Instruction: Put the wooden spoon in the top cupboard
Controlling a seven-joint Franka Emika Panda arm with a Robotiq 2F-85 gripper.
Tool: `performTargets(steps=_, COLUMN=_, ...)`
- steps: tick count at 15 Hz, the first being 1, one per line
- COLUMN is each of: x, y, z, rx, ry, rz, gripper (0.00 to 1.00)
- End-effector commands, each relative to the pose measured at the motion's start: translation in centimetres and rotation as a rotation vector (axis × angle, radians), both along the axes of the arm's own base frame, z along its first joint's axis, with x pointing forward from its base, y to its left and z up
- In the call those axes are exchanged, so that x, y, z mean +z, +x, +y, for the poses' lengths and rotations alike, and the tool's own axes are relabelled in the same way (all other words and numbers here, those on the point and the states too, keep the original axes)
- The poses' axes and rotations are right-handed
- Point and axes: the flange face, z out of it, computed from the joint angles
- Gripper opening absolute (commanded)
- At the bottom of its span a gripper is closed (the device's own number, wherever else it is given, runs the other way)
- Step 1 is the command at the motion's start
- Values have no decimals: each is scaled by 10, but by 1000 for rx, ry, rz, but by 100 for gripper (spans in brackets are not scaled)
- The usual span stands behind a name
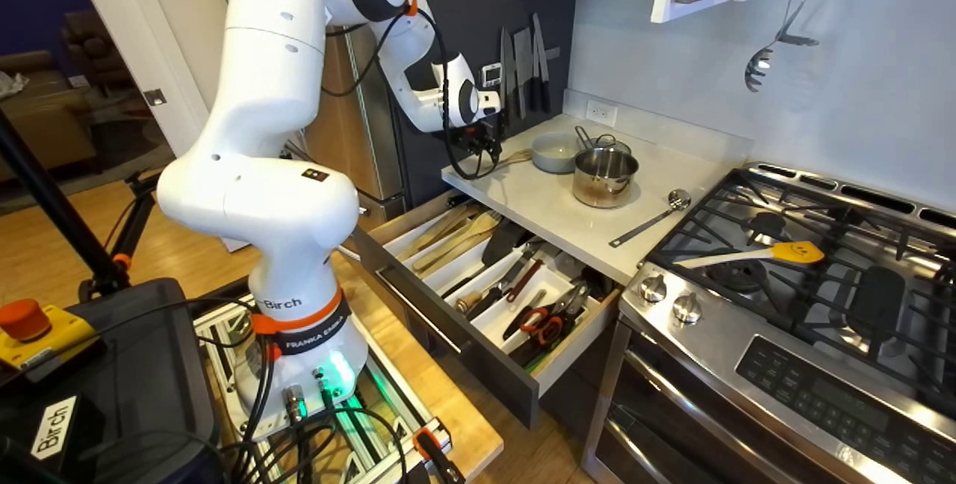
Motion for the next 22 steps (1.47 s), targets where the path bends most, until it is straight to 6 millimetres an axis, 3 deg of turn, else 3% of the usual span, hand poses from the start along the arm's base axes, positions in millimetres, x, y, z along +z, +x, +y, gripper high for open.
performTargets(steps=1, x=-25, y=4, z=6, rx=-55, ry=24, rz=2, gripper=76)
performTargets(steps=7, x=-55, y=10, z=13, rx=-127, ry=87, rz=66, gripper=74)
performTargets(steps=8, x=-58, y=11, z=13, rx=-137, ry=93, rz=70, gripper=68)
performTargets(steps=9, x=-60, y=13, z=13, rx=-146, ry=98, rz=71, gripper=49)
performTargets(steps=11, x=-60, y=17, z=12, rx=-158, ry=103, rz=71, gripper=39)
performTargets(steps=15, x=-56, y=22, z=9, rx=-169, ry=110, rz=62, gripper=6)
performTargets(steps=18, x=-49, y=23, z=11, rx=-165, ry=116, rz=50, gripper=5)
performTargets(steps=22, x=-24, y=23, z=16, rx=-129, ry=155, rz=38, gripper=6)
